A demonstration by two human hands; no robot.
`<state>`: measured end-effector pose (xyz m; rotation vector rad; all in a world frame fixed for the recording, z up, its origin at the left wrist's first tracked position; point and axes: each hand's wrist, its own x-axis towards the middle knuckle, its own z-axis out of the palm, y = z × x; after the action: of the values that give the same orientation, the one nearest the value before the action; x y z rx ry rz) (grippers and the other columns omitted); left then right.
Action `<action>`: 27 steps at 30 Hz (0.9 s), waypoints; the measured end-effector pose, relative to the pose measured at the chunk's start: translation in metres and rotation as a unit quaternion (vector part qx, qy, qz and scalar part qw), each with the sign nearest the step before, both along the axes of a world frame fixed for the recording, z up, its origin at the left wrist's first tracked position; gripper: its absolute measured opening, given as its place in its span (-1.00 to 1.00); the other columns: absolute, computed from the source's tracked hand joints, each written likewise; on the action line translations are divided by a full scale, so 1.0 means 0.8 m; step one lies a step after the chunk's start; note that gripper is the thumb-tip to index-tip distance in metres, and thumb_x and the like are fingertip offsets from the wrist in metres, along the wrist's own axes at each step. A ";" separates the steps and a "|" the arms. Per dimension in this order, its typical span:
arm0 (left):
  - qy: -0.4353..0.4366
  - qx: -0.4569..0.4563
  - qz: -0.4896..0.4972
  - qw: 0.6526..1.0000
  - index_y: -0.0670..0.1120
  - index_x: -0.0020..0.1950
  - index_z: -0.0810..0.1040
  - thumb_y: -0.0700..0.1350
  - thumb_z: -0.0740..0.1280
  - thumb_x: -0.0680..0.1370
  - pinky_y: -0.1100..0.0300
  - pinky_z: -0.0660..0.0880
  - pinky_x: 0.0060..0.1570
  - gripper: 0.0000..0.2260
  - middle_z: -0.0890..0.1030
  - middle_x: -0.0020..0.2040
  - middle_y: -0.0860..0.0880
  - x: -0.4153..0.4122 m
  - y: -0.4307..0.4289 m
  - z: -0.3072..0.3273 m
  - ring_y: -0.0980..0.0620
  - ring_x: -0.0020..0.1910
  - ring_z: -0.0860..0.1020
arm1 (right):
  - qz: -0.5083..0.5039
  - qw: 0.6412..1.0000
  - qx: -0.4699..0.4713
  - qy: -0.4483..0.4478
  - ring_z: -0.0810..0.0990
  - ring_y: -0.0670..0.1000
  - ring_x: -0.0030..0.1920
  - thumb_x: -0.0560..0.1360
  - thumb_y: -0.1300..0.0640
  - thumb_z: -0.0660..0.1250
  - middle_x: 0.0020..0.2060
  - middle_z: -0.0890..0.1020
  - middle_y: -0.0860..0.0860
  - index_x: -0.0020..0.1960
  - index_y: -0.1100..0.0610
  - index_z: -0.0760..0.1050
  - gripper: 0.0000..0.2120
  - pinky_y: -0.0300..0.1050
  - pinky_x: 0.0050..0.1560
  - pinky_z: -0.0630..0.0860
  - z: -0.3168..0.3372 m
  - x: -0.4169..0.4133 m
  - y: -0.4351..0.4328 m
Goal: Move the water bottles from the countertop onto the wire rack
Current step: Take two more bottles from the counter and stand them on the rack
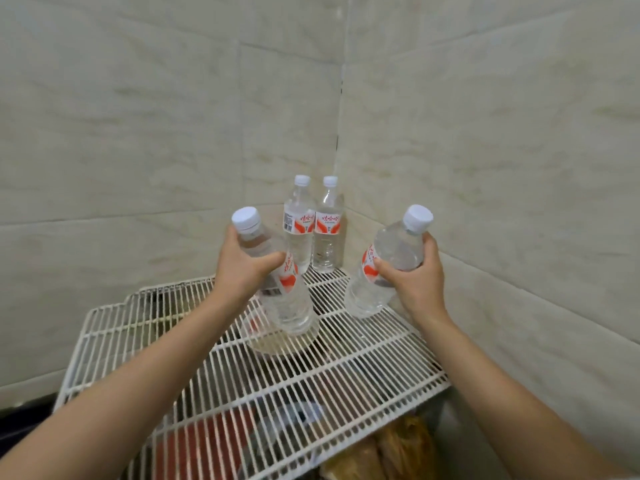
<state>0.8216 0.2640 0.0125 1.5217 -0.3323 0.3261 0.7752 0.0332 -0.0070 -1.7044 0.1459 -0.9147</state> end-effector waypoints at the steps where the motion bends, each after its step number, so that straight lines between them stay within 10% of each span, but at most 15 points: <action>1: 0.002 0.002 0.009 1.000 -0.04 0.09 0.38 -0.28 0.44 0.31 0.09 0.49 -0.03 -0.57 0.55 -0.01 0.02 0.006 -0.007 0.001 0.07 -0.02 0.55 | 0.003 1.000 -0.003 -0.001 0.54 0.05 0.11 0.14 0.09 0.55 0.05 0.55 -0.05 0.28 0.01 0.33 -0.24 0.22 0.04 0.54 0.002 0.009 -0.005; 16: 0.029 -0.004 0.110 0.993 -0.06 0.17 0.35 -0.28 0.44 0.31 -0.04 0.49 0.09 -0.50 0.52 0.00 0.01 0.053 -0.039 -0.005 -0.04 0.04 0.53 | 0.065 0.987 -0.105 0.103 0.55 -0.01 0.00 0.14 -0.18 0.44 -0.01 0.51 -0.16 0.13 -0.22 0.28 -0.39 -0.03 -0.05 0.51 0.010 0.157 -0.026; 27: 0.031 0.060 0.102 0.993 0.03 0.07 0.34 -0.19 0.51 0.27 0.21 0.44 -0.16 -0.51 0.50 -0.14 0.15 0.136 -0.103 0.016 0.24 -0.16 0.48 | 0.176 0.963 -0.163 0.121 0.58 0.01 0.04 0.22 0.11 0.52 0.04 0.55 -0.09 0.14 -0.11 0.33 -0.42 0.00 0.08 0.52 0.027 0.216 -0.045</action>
<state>0.9306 0.1818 0.0251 1.6842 -0.1493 0.4255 0.9480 -0.0031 0.0150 -2.0632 -0.1522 -0.4798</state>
